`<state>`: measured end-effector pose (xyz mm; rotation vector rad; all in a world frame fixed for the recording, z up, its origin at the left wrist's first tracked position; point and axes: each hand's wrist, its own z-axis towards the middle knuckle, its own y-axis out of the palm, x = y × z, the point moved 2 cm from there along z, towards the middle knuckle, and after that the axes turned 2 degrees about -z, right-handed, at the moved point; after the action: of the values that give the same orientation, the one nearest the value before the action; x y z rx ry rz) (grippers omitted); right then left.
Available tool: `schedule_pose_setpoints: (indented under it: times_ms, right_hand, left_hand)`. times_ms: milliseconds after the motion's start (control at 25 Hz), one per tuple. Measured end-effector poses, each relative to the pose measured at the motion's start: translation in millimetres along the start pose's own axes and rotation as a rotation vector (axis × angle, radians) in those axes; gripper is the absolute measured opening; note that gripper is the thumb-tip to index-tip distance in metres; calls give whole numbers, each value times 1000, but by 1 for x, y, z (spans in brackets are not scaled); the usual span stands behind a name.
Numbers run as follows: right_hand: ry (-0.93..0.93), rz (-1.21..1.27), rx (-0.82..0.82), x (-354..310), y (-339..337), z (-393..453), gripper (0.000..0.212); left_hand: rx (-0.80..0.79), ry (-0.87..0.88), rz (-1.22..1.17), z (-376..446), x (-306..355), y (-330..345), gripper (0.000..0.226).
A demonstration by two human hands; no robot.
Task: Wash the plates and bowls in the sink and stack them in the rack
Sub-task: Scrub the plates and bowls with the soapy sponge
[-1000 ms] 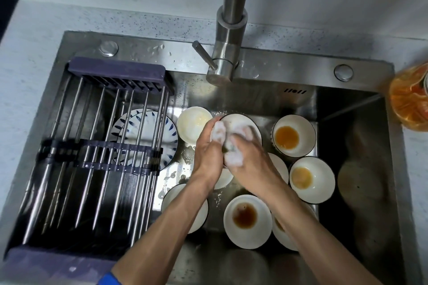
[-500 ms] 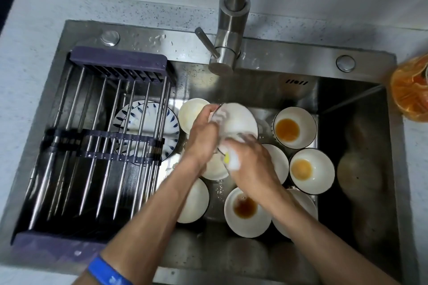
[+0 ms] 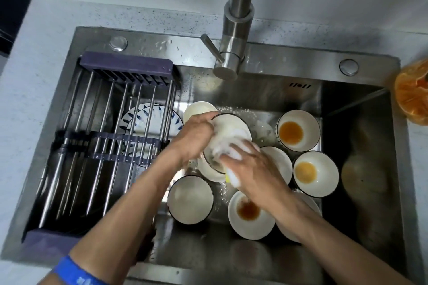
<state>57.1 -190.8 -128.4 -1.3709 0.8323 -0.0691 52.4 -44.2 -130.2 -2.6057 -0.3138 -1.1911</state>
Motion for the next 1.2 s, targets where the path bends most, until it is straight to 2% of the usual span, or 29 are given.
schedule_pose_setpoints:
  times_ms: [40,80,160,200,280,320,400,480,560,600,640,680,720,760,800,840,880,920,960,1040,1080,1120,1160,1200]
  right_hand:
    - [43,-9,-12,3,2,-1,53]
    - [143,99,28,4,5,0,48]
    - [276,261,131,0,8,2,30]
    - [259,274,136,1,11,-2,30]
    - [66,115,66,1,7,-8,46]
    - [26,53,71,3,8,-10,52]
    - [231,258,171,5,7,0,47]
    - [301,361,236,-4,5,5,42]
    - [95,118,148,-7,2,-1,49]
    - [21,-25,130,-2,0,-6,53]
    - [24,-36,155,9,0,-8,53]
    - [122,96,196,14,-4,-7,51]
    - [275,353,253,15,-7,-6,49]
    - [424,764,287,16,-9,-3,49]
    - [519,1214,275,19,-10,-2,50]
    - [567,1559,241,22,-9,-4,56]
    - [619,1747,195,29,-8,-8,66]
    - [673,1811,186,37,-5,-11,76]
    - [755,1814,262,40,-2,-12,77]
    - [1060,1704,535,44,11,-10,51]
    - [1185,1583,680,42,15,-8,35]
    - [1234,1453,801,40,15,-6,28]
    - [1183,1385,863,41,9,1,26]
    - [1070,1357,848,44,-1,10,26]
  left_hand:
    - [-37,2,53,2,5,2,50]
    - [-7,36,66,0,5,6,50]
    - [138,111,17,-13,-4,12,53]
    - [131,99,15,-16,-10,15,52]
    - [24,12,24,-6,-9,8,45]
    - [9,-14,24,-3,-5,7,43]
    - [145,11,-45,-5,1,12,50]
    - [249,27,-75,-11,-7,18,55]
    - [161,-17,-52,-11,-2,16,50]
    - [90,-45,2,-6,3,11,38]
    - [31,-87,12,-5,6,9,26]
    - [-33,-115,-36,-6,7,11,26]
    - [-104,-143,-171,-8,2,16,43]
    - [-178,-198,-388,-12,-9,23,61]
    - [-206,-252,-617,-18,-16,29,70]
    - [-218,-287,-799,-20,-27,30,71]
    - [-232,-280,-899,-21,-35,29,68]
    - [-244,-254,-968,-20,-42,26,65]
    - [-242,-211,-1014,-17,-46,23,67]
    - [-274,-116,-1039,-14,-44,22,72]
    - [-289,-95,-1006,-16,-39,25,63]
    - [-283,-94,-941,-19,-35,30,54]
    - [-249,-102,-873,-21,-31,35,53]
    - [-202,-118,-798,-23,-29,39,61]
